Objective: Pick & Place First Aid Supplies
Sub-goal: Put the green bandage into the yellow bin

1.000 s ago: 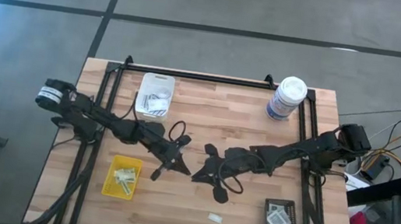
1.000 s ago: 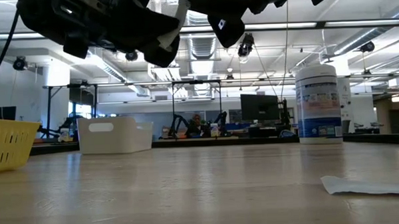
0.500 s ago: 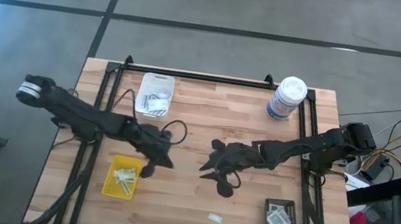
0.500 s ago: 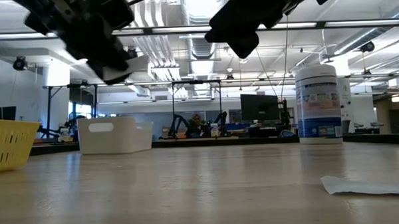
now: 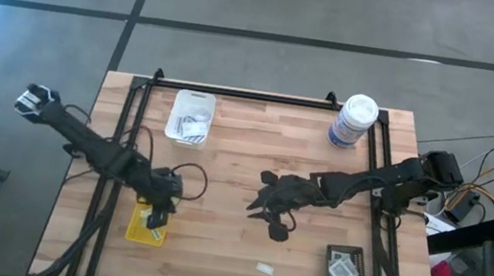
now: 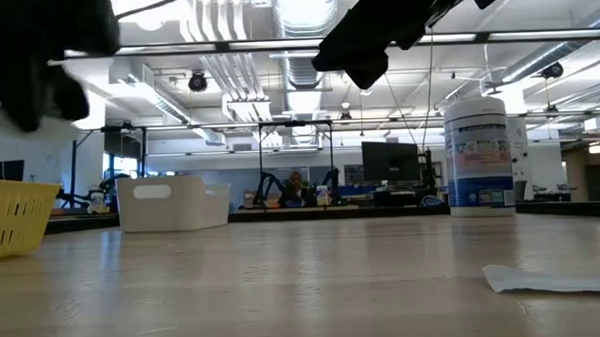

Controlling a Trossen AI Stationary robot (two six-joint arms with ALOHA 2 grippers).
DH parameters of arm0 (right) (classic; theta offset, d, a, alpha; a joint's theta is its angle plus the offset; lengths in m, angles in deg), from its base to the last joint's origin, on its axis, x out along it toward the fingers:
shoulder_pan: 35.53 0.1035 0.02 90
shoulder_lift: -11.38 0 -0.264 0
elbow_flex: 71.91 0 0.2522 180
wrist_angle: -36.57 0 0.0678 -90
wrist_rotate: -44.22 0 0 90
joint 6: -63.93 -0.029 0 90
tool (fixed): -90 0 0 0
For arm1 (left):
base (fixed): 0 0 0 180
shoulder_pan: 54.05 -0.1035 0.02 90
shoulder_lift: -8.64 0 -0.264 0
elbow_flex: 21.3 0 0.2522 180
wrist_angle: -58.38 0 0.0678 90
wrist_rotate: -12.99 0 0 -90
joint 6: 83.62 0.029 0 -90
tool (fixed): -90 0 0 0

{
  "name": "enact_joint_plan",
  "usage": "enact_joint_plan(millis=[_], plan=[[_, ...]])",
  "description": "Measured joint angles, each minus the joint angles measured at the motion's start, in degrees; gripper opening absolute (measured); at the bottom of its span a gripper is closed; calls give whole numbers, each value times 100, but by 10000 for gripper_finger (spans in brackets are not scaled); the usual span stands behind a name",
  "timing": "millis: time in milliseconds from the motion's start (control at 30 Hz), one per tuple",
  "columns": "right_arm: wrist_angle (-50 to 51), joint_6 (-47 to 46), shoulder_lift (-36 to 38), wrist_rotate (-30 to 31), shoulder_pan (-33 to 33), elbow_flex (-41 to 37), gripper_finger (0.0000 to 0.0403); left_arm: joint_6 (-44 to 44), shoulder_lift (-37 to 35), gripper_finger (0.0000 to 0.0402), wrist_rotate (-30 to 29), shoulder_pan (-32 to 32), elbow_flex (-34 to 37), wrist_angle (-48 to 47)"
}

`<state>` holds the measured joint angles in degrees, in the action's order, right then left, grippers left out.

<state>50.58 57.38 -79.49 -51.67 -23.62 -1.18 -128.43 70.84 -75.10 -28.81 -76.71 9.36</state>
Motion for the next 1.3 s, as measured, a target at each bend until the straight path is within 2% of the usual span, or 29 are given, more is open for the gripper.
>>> enact_joint_plan(millis=[167,400,733,1100,1300], plan=[[0,180,0,0,2,0,91,-1052,20,0,-54,430,70,-585],[-2,228,-2,0,4,0,91,-1389,20,0,-109,664,70,-659],[-4,-85,-7,-2,4,0,91,-1403,20,4,-117,664,70,-790],[-2,-640,-7,-11,8,-2,91,-1352,20,81,-116,660,70,-790],[60,-1317,-7,-151,59,-66,91,-853,23,94,-115,648,23,-779]])
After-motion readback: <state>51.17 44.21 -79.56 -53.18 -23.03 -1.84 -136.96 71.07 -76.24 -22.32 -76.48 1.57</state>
